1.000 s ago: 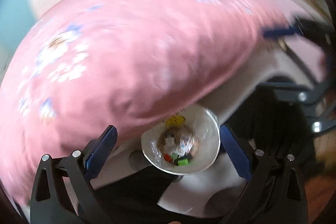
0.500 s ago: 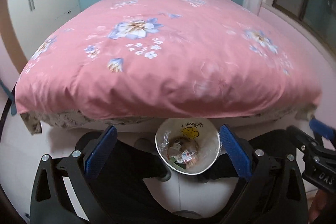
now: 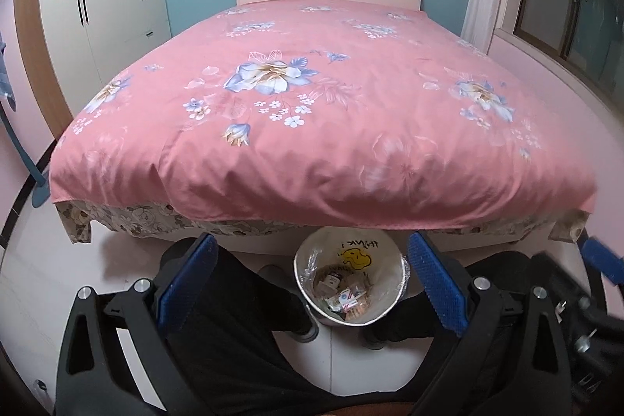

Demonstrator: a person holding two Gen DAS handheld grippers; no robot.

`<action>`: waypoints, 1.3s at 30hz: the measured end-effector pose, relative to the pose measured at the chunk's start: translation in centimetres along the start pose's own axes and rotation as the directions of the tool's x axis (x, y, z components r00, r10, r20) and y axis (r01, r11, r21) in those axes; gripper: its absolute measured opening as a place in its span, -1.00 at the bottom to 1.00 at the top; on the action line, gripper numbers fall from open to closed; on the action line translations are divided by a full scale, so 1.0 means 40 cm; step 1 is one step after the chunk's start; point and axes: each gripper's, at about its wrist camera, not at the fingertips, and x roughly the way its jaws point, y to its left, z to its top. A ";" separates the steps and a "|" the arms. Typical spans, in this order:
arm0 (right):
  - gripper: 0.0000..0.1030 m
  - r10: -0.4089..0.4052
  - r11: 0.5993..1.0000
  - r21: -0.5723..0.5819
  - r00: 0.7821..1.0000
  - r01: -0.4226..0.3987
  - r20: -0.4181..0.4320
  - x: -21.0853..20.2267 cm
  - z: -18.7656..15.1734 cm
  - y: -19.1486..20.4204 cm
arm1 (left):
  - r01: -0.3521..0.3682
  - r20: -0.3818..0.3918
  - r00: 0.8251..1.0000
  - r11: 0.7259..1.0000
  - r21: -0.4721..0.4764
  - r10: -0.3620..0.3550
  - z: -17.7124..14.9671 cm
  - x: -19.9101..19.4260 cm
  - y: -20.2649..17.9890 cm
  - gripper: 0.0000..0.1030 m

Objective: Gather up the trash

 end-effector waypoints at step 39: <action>0.74 0.052 0.996 -0.077 0.995 -0.045 0.089 -0.028 0.008 0.039 | -0.095 0.063 0.994 0.995 0.019 0.094 0.015 -0.048 0.018 0.93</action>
